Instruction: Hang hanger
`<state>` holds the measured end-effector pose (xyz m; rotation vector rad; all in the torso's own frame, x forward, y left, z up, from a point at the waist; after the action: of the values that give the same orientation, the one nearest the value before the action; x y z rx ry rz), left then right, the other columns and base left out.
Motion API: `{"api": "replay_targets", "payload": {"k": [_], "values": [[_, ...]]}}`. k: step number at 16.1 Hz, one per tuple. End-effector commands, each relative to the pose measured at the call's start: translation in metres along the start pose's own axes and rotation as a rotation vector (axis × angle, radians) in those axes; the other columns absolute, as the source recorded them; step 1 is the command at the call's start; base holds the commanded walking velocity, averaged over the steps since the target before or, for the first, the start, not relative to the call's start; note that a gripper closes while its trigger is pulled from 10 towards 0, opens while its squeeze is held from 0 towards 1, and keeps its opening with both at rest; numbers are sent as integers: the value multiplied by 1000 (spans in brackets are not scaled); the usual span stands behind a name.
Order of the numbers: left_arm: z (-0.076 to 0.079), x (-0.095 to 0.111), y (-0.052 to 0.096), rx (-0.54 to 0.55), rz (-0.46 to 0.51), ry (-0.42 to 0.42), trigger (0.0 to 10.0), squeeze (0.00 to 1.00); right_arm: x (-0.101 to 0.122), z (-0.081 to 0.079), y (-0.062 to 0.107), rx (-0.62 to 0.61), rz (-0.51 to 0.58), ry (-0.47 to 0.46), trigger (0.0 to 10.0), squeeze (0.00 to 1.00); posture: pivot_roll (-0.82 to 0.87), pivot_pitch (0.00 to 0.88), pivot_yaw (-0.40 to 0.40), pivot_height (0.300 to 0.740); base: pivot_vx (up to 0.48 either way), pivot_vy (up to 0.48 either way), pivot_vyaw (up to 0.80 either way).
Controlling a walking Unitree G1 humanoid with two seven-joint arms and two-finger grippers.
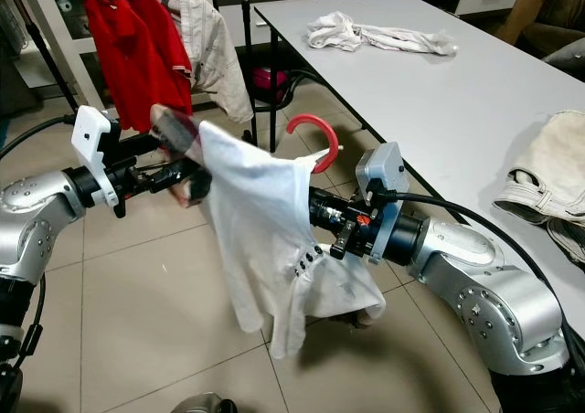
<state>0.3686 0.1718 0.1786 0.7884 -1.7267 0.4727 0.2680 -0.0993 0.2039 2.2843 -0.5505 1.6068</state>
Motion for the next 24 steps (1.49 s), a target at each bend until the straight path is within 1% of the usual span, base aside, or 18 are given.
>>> {"api": "replay_targets", "payload": {"k": [1, 2, 5, 7, 9, 11, 16, 21, 24], "values": [[-3, 3, 0, 2, 12, -3, 2196, 0, 8, -6, 3, 20, 16, 25, 10000, 0, -23, 0, 23, 740, 0, 0, 0], [-2, 4, 0, -3, 19, 5, 0, 0, 8, -6, 2, 22, 16, 24, 10000, 0, -22, 0, 25, 740, 0, 0, 0], [7, 9, 1, -75, 60, 18, 0, 0, 7, -8, 3, 31, 12, 16, 10000, 0, -20, 0, 22, 740, 0, 0, 0], [10, 9, 2, -84, 62, 17, 0, 0, 6, -8, 3, 36, 6, 11, 10000, 0, -18, 0, 19, 740, 0, 0, 0], [12, 11, 4, -92, 85, 37, 0, 0, 4, -10, 2, 47, 0, 7, 10000, 0, -20, 0, 14, 740, 0, 0, 0], [12, 14, 6, -92, 116, 68, 0, 0, 4, -11, 1, 49, -4, 4, 10000, 0, -24, 0, 13, 740, 0, 0, 0], [13, 15, 14, -94, 140, 96, 0, 0, 4, -8, 2, 38, -4, 5, 10000, 0, -22, 0, 12, 740, 0, 0, 0], [18, 19, 16, -123, 173, 132, 0, 0, 4, -5, 2, 24, -2, 9, 10000, 0, -25, 0, 17, 740, 0, 0, 0], [16, 22, 15, -115, 182, 135, 0, 0, 6, -4, 2, 20, 5, 12, 10000, 0, -25, 0, 21, 740, 0, 0, 0]]}}
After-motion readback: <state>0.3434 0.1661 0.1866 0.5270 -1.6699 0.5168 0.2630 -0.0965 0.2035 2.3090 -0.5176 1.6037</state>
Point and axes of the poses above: a point about 5 cm out from each wrist's last joint towards the gripper, its own y axis pointing back from the gripper into the wrist, its own x axis along the axis of the wrist's last joint, z = x × y, the point moved 5 cm from there along -y, pointing out of the wrist towards the gripper, and after that the axes turned 14 degrees about -y, right-handed, at the moved point
